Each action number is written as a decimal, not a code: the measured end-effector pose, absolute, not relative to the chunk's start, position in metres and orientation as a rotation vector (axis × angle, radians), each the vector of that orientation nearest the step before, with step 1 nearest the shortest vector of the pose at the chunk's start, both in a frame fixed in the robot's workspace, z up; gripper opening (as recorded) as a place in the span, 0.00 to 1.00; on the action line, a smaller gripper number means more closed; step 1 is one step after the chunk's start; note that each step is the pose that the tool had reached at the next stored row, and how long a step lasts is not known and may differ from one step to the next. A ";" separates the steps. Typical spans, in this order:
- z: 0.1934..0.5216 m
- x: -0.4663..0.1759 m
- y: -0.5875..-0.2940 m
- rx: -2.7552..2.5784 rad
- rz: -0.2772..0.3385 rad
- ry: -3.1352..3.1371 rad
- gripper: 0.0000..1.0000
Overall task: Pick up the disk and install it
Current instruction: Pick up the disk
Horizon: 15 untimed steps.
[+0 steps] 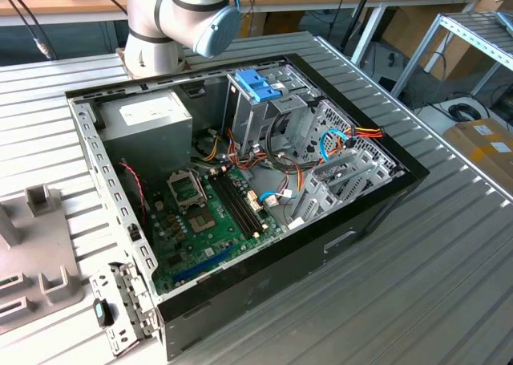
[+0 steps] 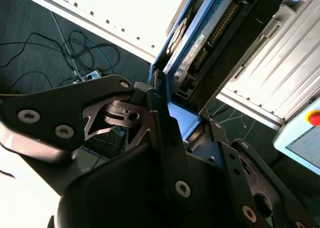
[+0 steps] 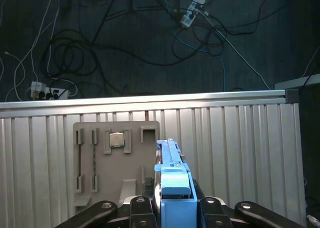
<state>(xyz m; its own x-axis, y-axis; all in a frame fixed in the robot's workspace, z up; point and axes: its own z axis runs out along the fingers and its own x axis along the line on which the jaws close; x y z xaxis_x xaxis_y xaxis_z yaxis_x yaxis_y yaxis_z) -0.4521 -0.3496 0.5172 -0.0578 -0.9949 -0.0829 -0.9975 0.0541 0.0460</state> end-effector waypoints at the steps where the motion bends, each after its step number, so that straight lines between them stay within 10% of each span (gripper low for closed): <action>1: 0.518 -0.452 -0.350 -2.136 0.141 2.260 0.37; 15: 0.523 -0.452 -0.350 -2.136 0.142 2.259 0.37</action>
<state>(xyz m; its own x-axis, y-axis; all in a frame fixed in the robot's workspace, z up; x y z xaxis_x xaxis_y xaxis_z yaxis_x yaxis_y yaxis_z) -0.4521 -0.3496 0.5234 -0.0578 -0.9948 -0.0836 -0.9975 0.0541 0.0460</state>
